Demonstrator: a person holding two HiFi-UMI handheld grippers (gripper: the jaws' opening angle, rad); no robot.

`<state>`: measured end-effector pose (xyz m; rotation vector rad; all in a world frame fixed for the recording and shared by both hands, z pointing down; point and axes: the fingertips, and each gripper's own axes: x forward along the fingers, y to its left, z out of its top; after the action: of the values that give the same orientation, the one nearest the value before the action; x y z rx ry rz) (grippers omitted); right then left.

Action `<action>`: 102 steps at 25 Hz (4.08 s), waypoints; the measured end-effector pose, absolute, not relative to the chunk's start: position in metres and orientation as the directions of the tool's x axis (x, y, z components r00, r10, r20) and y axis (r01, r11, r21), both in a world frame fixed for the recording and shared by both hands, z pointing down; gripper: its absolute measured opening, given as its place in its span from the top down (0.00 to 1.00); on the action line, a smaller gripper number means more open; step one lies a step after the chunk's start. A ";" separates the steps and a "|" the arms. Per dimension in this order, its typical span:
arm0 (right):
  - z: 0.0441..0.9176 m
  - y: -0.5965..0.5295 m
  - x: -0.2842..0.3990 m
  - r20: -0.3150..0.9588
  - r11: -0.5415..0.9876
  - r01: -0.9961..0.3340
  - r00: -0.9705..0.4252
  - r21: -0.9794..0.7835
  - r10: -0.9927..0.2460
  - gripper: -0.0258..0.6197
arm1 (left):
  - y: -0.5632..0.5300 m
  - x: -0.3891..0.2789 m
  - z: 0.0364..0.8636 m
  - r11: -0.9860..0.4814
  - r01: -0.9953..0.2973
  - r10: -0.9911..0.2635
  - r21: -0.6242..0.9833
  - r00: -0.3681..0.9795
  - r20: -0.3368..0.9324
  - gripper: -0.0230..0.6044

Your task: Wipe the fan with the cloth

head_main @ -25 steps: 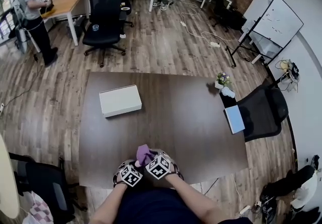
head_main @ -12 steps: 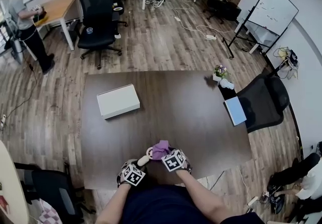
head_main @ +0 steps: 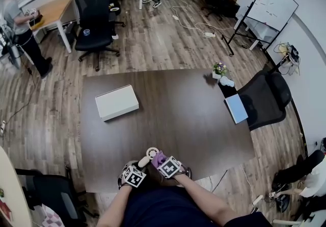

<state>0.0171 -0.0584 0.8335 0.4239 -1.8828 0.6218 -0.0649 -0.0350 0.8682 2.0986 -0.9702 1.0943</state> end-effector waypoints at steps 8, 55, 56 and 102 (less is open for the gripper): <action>0.825 -0.007 -0.036 0.859 0.867 -0.355 -0.490 -0.351 0.148 0.85 | -0.033 -0.067 0.871 -0.590 -0.795 -0.322 0.140 0.391 0.862 0.69; 0.822 -0.141 0.062 0.878 0.633 -0.771 -0.350 -0.071 -0.327 0.84 | -0.110 -0.041 0.835 -0.616 -0.784 -0.370 0.081 0.378 0.848 0.33; 0.823 -0.140 0.067 0.876 0.627 -0.776 -0.348 -0.070 -0.333 0.84 | -0.117 -0.036 0.836 -0.618 -0.783 -0.372 0.072 0.372 0.850 0.33; 0.540 -0.130 -0.019 0.252 0.895 -0.372 -0.916 -0.245 -0.312 0.85 | -0.110 -0.073 0.601 -0.639 -0.174 -0.648 0.749 0.647 -0.402 0.38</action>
<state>-0.0190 -0.1303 0.5402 0.5209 -2.8553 0.4296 -0.0732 -0.1104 0.6011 2.1754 -0.6356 -0.8845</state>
